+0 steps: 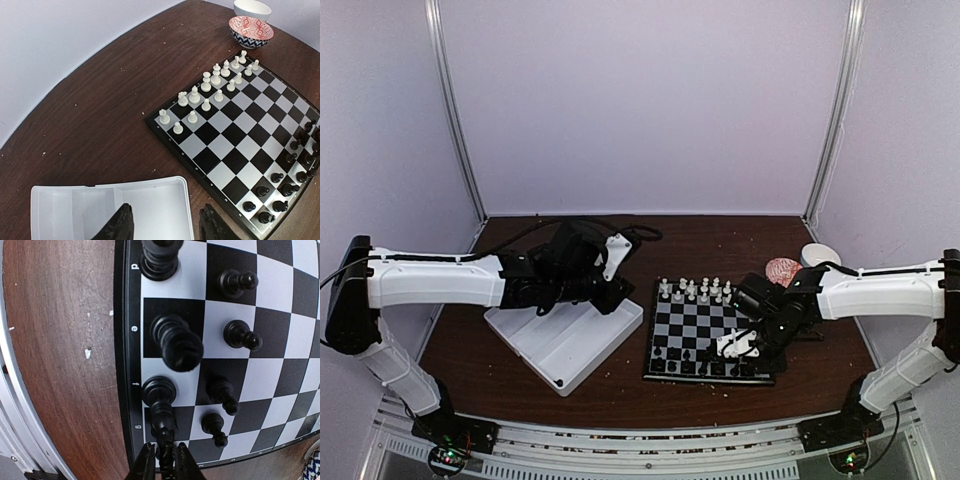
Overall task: Set up the chess pieces on the board
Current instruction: Place the knight at b8.
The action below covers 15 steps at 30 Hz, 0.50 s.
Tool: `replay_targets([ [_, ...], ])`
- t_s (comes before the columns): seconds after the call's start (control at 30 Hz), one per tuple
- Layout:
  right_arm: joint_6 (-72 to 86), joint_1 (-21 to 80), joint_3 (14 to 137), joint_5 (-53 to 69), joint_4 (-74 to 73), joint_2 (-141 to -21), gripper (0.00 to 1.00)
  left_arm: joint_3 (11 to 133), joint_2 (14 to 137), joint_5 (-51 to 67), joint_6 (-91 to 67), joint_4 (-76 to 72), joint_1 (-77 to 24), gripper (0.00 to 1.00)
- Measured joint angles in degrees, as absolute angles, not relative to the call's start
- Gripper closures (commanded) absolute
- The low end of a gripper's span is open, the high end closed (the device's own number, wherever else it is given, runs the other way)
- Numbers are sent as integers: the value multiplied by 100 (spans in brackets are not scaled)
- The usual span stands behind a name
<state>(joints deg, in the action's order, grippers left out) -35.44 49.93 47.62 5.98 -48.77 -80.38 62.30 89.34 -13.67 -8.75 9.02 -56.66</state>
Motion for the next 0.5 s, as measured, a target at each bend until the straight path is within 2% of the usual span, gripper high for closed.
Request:
replay_targets([
  [0.23,-3476,4991,4912,705,-5081,-7983,75,6226,8936,-1345,-943,906,-5666,54],
  [0.5,-3306,4908,5955,1031,-5470,-7284,74,5999,8768,-1350,-1699,1634,-5666,55],
])
